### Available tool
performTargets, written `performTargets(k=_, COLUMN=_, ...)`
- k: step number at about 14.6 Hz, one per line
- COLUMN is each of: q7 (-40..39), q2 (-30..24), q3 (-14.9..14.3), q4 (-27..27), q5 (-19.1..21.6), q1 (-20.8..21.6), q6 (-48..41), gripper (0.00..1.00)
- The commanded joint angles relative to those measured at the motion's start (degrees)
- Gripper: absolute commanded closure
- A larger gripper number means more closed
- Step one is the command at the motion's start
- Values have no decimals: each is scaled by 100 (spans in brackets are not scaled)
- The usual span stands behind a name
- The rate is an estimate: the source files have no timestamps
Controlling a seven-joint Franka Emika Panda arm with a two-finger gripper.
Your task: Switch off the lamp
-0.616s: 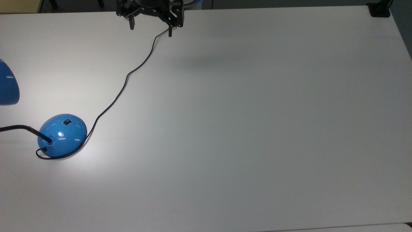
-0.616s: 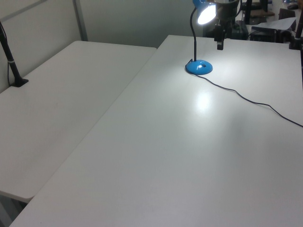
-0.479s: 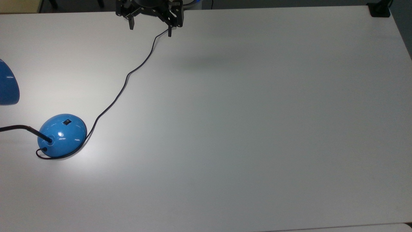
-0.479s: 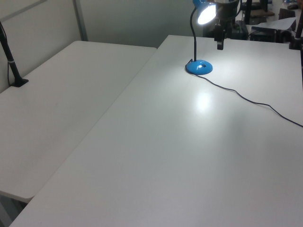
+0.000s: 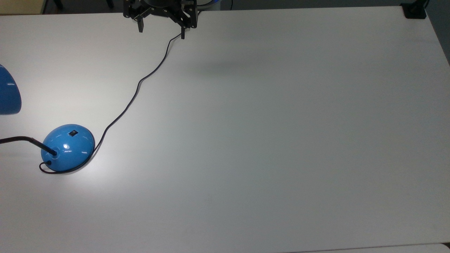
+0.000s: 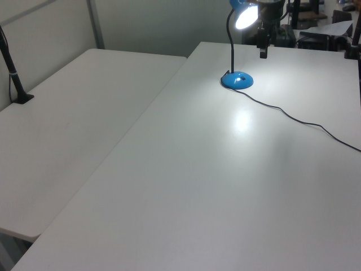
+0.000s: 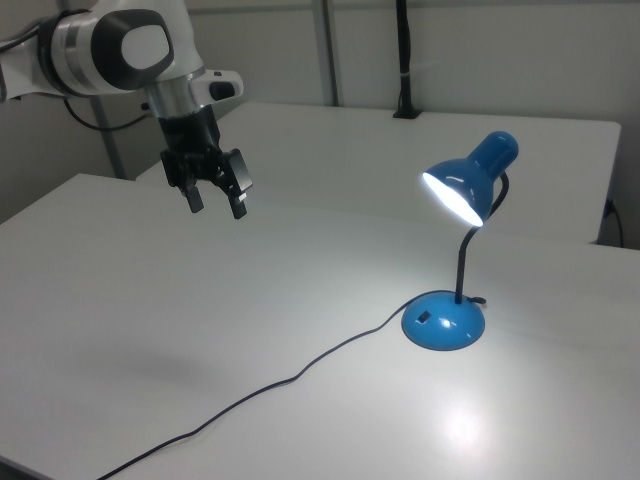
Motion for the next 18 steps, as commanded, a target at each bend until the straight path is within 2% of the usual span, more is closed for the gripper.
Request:
performTargets(k=1, q7=-249, q2=-71, q3=-20, q4=45, q5=58, q1=-6, q6=-176, gripper=13)
performTargets(k=2, q7=-441, q2=-71, q3=-20, q4=45, q5=93, q1=-6, q6=-167, gripper=43)
performTargets(k=3, q7=-504, q2=-71, q3=-29, q4=36, q5=102, q1=-6, q6=-167, gripper=62)
performTargets(k=5, q7=-513, q2=-62, q3=-29, q4=45, q5=103, q1=-6, q6=-158, gripper=92)
performTargets(k=6, q7=-513, q2=-62, q3=-29, q4=45, q5=103, q1=-6, q6=-158, gripper=100)
performTargets(k=12, q7=-495, q2=-44, q3=-20, q4=45, q5=111, q1=-6, q6=-105, gripper=100)
performTargets(k=16, q7=-425, q2=-18, q3=-29, q4=27, q5=120, q1=-138, q6=43, gripper=100)
performTargets(k=18, q7=-321, q2=8, q3=-29, q4=1, q5=129, q1=-347, q6=210, gripper=100)
